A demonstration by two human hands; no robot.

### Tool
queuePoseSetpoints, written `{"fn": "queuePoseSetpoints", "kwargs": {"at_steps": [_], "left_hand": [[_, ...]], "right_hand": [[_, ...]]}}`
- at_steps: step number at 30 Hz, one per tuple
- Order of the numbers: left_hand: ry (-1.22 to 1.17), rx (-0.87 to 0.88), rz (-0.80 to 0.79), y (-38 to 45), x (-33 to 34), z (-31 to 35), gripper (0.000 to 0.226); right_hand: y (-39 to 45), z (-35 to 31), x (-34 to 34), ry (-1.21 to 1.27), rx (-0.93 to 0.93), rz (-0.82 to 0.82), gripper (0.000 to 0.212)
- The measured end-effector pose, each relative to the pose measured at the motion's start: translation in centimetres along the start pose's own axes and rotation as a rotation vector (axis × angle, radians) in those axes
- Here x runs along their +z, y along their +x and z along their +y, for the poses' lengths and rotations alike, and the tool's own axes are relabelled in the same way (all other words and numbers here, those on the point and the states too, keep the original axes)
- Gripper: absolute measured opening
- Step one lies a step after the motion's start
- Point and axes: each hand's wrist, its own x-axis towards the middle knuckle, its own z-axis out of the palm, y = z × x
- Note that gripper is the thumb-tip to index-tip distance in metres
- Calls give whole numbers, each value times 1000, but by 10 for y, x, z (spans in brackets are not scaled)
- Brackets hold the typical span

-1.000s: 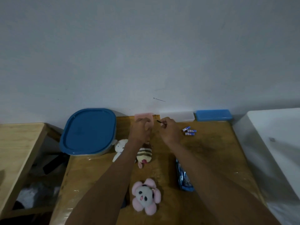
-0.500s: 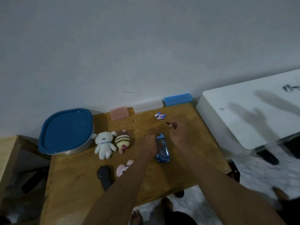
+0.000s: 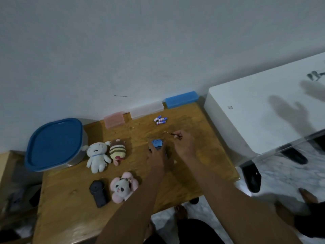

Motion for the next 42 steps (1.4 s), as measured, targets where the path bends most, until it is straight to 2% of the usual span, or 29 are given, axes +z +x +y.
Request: {"fn": "queuePoseSetpoints", "kwargs": {"at_steps": [4,8,10,13,18,23,26,32,37,42], "left_hand": [[31,-61,-37,0,-1,12,96],[-64,-69,35,0,1,8,73],[-110,-60,52,-2,-2,4,78],[-254,-44,115,-5,-11,-1,80],[-573,-4,246,-12,-34,-7,59],[-762,-12,309,-25,-66,-9,39],[-777,21,337,-22,-75,-15,40],[-779,96,350,-29,-95,-24,23],[-802,148,353,-44,-106,-24,26],[-772,167,348,-49,-104,-27,29]], "right_hand": [[11,-1,-3,25,3,-17,16],[18,-6,-7,40,4,-28,16],[19,-8,-8,34,-1,-29,17],[19,-13,-9,42,-4,-32,17],[13,-24,-9,40,-38,-13,16],[7,-43,-15,70,-65,-6,18],[6,-57,-20,83,-41,3,18],[2,-84,-28,160,-24,-21,14],[-7,-93,-29,229,-35,-13,11],[-15,-95,-27,423,18,-1,11]]}}
